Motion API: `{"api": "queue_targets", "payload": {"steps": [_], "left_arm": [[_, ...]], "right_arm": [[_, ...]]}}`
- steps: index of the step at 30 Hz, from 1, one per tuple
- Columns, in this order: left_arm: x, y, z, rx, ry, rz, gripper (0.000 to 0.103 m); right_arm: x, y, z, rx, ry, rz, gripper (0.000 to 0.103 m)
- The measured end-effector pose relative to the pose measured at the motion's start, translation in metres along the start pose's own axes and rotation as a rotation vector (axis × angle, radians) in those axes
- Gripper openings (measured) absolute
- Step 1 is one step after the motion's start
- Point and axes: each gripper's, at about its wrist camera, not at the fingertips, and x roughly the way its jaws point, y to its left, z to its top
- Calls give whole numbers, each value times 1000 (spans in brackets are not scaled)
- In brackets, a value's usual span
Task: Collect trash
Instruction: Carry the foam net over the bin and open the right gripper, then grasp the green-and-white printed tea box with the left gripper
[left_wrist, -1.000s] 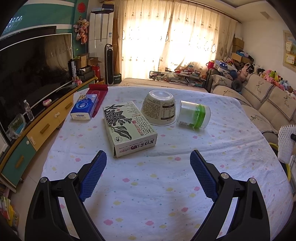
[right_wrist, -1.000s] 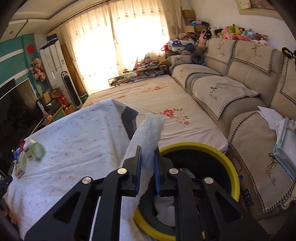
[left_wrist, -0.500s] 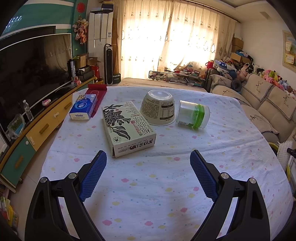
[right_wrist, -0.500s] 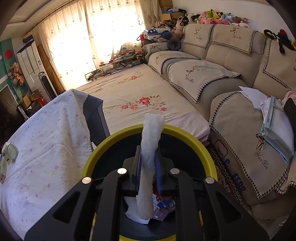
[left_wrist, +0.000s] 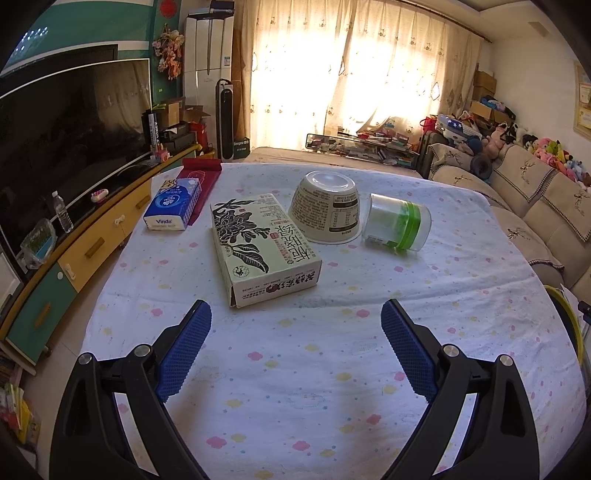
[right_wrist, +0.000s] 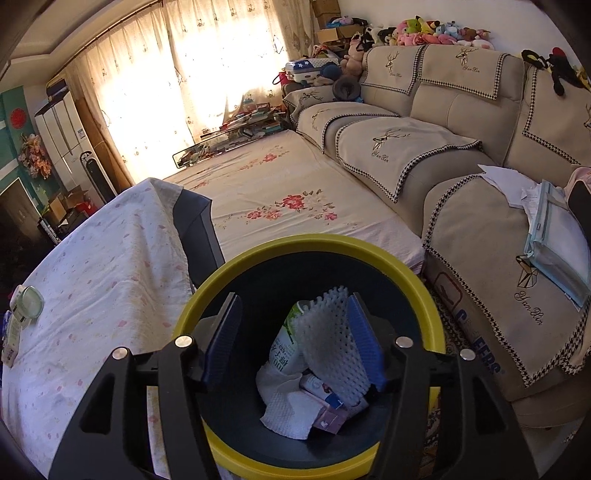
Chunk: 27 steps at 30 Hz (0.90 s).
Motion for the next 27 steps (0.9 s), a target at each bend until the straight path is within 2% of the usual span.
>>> {"api": "queue_targets", "payload": {"steps": [5,10,20,27], "left_arm": [[18,-5,6,-25,83,6,94],[42,-2,29,-109,148,32,94],[96,5,66,-174,259,184,94],[129,18,75,-227,322,222,94]], "right_arm": [[6,1,-4,3,20,39,57],[8,-8,-2,30,24,62,57],[12,-11,-4,41,39,104,57],[13,0,-7,27,55,129,57]]}}
